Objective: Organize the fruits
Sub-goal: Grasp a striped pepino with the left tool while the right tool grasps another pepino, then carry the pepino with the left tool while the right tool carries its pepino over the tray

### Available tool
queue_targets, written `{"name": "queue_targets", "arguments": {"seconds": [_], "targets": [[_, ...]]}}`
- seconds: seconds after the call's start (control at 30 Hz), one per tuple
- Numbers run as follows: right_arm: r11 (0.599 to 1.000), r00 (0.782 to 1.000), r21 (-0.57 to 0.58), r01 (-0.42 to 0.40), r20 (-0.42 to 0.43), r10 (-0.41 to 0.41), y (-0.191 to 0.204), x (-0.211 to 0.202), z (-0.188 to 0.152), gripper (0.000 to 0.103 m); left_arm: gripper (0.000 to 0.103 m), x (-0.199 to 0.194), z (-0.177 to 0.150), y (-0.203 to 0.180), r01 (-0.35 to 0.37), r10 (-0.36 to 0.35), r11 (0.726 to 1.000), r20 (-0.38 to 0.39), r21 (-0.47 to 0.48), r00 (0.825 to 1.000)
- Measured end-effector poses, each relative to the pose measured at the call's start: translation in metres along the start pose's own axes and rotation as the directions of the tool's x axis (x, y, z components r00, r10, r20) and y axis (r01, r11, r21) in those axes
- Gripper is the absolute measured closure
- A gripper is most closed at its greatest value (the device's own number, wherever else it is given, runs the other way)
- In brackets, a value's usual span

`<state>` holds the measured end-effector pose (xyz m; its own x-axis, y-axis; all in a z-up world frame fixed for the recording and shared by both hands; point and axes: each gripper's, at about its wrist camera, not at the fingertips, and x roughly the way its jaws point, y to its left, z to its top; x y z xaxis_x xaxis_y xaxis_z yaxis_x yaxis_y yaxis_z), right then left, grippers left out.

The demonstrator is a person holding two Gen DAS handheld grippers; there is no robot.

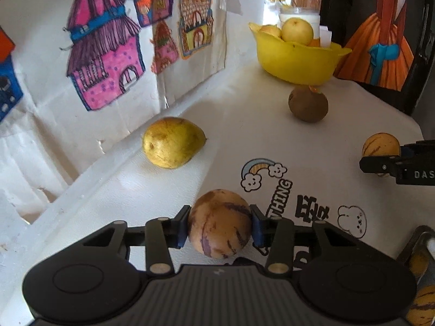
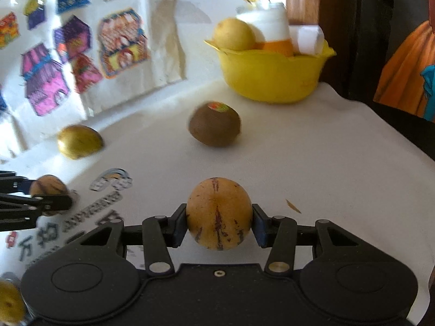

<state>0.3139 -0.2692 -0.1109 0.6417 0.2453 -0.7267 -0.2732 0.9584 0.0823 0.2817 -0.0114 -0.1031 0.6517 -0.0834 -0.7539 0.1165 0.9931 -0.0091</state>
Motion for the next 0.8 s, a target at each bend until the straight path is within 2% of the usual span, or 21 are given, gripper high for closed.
{"name": "queue_targets", "arguments": {"seconds": [0.33,0.8], "targets": [[0.997,0.993,-0.036,-0.069,0.089,0.072,0.042,-0.083,0.005,0.054,0.055,-0.059,-0.001,-0.007,0.004,-0.002,1.000,0.087,-0.023,0.996],[0.994,0.983,-0.069,-0.084,0.156,0.094,0.079,-0.182,-0.036,0.054,0.055,-0.145,-0.031,-0.038,0.023,-0.017,0.999,0.164,-0.034,0.986]]}}
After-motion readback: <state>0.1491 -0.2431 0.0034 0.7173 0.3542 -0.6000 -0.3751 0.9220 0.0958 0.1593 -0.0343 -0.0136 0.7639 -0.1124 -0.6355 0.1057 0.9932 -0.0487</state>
